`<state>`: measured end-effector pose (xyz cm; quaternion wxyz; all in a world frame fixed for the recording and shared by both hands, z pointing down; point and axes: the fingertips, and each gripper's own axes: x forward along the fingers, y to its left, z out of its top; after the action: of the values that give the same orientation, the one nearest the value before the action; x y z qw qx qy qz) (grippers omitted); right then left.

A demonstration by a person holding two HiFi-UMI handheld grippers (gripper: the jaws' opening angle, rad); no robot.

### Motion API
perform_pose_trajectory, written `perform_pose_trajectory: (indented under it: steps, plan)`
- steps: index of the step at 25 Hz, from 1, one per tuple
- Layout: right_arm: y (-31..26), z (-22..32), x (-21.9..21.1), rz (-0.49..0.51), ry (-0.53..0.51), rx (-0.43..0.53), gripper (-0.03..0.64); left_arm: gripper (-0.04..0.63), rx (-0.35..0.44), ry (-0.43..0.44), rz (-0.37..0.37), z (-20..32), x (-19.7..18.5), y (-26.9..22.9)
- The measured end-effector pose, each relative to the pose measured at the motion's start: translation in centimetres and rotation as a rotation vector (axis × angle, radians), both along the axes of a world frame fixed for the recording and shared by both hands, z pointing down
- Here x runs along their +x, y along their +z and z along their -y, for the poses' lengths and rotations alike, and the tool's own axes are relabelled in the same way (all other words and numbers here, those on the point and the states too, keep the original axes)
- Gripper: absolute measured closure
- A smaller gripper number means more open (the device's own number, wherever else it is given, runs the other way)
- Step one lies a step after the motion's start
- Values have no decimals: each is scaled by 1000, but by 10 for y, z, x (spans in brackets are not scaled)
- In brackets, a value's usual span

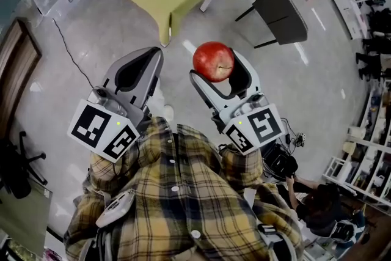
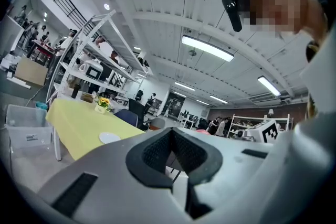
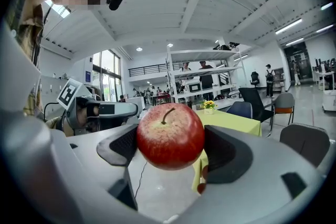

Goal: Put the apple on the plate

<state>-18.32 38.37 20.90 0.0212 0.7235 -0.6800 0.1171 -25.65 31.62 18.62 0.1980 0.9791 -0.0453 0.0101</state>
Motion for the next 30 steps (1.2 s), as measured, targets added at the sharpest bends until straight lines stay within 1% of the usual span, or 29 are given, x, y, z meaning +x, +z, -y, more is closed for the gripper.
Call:
perform_pose_trajectory:
  steps: [12,18,25,30]
  plan:
    - [-6,117,50,-20,-4,-4,232,588,26,12,-15,113,54,-9]
    - [-1,164,62,-22,1,-9,232,588,28,8,-7,161,61,-1]
    - [8,187,72,-3,49,-36,232,588,1,48,11,190,76,9]
    - [12,185,98,4,73,-45,232,588,-3,61,19,193,101,14]
